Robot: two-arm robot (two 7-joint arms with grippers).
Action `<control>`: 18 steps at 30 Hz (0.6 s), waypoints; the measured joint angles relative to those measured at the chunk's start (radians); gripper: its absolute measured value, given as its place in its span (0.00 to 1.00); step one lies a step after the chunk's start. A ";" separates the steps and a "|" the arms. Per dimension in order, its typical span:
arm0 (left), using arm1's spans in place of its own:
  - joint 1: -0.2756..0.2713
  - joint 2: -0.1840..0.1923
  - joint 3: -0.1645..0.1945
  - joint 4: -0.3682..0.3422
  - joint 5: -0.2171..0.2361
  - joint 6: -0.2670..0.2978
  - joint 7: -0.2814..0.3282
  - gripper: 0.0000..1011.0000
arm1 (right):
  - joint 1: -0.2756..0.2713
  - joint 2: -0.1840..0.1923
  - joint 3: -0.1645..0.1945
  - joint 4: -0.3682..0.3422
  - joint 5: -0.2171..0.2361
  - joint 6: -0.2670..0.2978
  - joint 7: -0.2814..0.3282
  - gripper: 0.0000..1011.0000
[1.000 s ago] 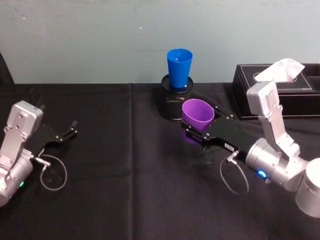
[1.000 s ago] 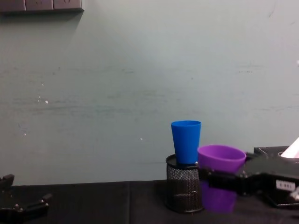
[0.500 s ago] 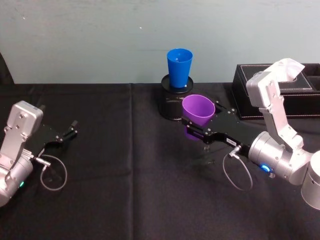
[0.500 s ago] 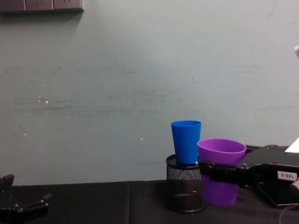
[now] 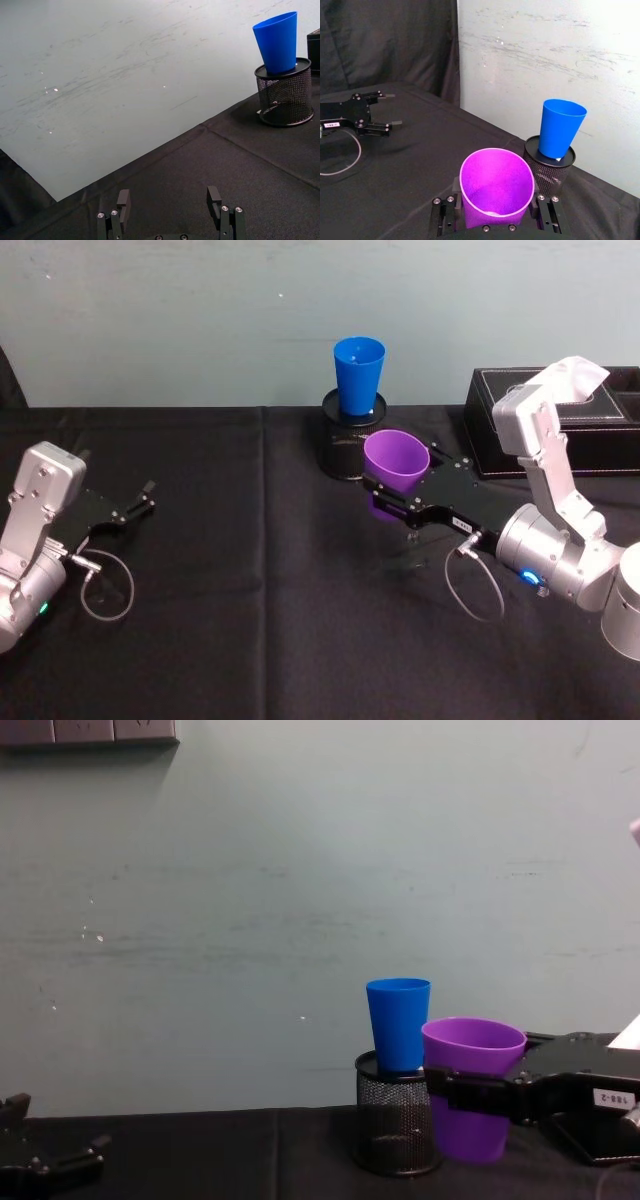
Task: Pick up one cup with a gripper and tap it against the other cup.
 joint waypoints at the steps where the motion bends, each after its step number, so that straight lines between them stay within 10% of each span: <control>1: 0.000 0.000 0.000 0.000 0.000 0.000 0.000 0.99 | 0.000 0.000 0.000 0.000 0.000 0.000 0.000 0.73; 18: 0.000 0.000 0.000 0.000 0.000 0.000 0.000 0.99 | 0.000 0.000 0.000 0.001 0.001 -0.003 -0.001 0.73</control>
